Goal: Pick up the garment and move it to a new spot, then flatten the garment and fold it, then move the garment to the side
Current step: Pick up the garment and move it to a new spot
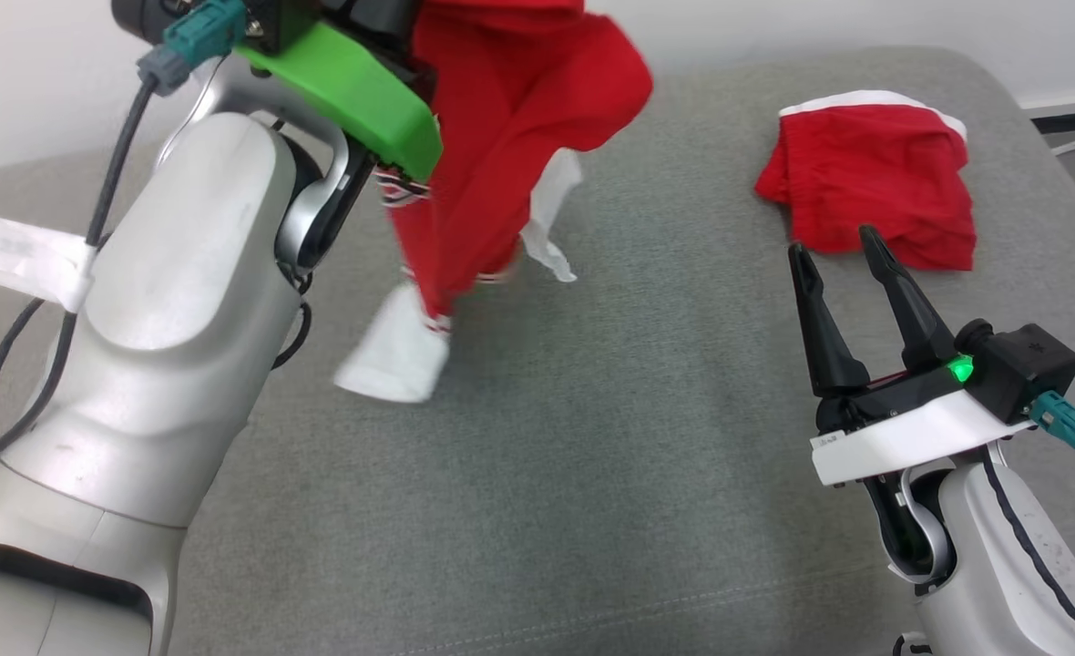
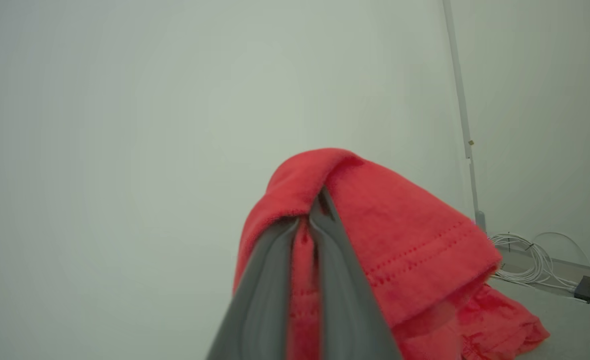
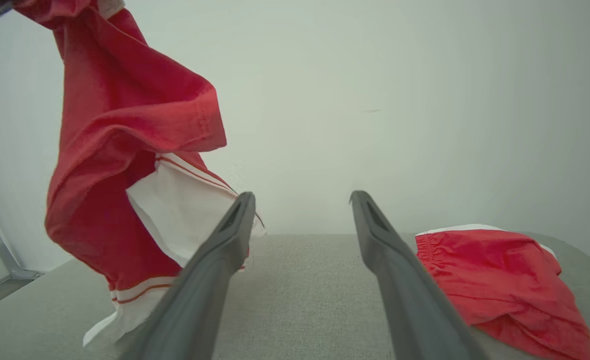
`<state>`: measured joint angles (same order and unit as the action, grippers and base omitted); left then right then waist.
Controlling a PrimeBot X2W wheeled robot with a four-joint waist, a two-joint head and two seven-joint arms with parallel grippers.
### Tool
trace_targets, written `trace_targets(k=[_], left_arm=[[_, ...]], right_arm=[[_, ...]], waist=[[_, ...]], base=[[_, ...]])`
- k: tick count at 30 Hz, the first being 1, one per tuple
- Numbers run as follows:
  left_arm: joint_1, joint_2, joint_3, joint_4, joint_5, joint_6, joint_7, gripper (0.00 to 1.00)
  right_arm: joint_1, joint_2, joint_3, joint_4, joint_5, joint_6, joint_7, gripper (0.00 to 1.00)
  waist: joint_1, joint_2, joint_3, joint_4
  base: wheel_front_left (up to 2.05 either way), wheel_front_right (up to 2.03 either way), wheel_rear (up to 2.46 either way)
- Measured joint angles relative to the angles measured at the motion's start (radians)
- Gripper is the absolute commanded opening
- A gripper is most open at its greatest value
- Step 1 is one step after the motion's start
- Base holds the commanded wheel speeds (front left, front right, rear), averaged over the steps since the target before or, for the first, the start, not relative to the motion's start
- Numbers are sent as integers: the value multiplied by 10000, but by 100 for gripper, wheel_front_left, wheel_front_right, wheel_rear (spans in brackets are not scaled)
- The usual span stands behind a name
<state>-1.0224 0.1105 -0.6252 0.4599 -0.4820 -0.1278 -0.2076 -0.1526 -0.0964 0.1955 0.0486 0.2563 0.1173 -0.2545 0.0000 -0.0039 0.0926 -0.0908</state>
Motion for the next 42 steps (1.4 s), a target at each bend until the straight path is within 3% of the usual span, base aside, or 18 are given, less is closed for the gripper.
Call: trace_targets(k=[14,25,36,37,38,39,42], left_arm=[[407,199,-40,-380,-1709,0,709,0],[2307,261,-554,861,-2291,0,905,0],[2593,63,-627,2757,-2403,0,1028,0],[2592,65,-644,2936,-2387,0,1074,8],[2589,67,-671,3124,-2357,4,1175,57],[2589,63,-698,3262,-2351,4,1237,100],[2570,-8,-773,3507,-2353,4,1250,100]], right_arm=[[357,36,-366,-257,-2,58,0,100],[386,42,-370,-291,-31,59,0,100],[359,67,-13,-240,-48,59,0,100],[356,79,27,-215,-48,59,0,100],[351,90,63,-192,-48,59,0,100],[345,94,88,-180,-48,59,0,100],[300,102,92,-155,-48,59,0,100]], waist=[[0,0,-260,-764],[0,0,37,-1013],[0,0,385,-1379],[0,0,423,-1419],[0,0,463,-1460],[0,0,503,-1500],[0,0,625,-1615]], base=[[0,0,0],[0,0,0],[0,0,0],[0,0,0],[0,0,0],[0,0,0],[0,0,0]])
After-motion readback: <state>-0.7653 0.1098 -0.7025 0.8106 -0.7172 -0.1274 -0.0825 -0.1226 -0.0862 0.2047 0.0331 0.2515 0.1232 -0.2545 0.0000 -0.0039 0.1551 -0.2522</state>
